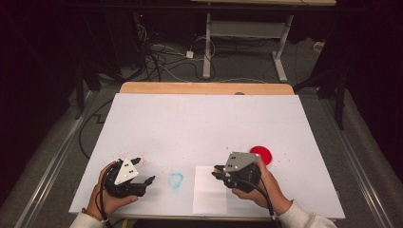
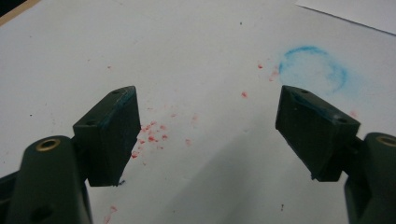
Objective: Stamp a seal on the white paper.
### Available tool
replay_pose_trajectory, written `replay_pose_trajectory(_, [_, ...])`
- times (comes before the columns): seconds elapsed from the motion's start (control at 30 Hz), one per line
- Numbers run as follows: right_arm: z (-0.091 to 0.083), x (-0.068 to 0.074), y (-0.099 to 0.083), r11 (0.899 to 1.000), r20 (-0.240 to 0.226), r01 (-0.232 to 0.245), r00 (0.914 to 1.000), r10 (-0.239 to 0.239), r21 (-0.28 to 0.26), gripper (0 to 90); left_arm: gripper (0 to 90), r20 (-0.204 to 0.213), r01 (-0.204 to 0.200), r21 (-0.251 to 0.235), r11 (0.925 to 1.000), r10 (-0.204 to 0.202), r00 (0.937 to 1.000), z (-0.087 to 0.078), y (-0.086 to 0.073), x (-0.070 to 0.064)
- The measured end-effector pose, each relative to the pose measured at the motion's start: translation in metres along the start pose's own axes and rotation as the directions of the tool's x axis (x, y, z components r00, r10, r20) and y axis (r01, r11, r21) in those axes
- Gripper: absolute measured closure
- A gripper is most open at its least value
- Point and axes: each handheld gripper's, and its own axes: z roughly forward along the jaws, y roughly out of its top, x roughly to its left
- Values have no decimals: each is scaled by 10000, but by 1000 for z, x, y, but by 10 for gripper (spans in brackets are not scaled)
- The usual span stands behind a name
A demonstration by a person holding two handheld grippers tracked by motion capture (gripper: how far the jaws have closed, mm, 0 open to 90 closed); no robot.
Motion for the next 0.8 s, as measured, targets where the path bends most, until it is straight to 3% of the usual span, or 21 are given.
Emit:
replay_pose_trajectory(0.23, [14,8,-3,9986,-285,327,9991,-315,409,766,213,4,-34,45,10000,34,10000,1,0,0])
replay_pose_trajectory(0.8, [36,16,-12,9917,-417,560,9978,-515,1160,766,214,14,-50,92,9999,50,10000,1,0,-1])
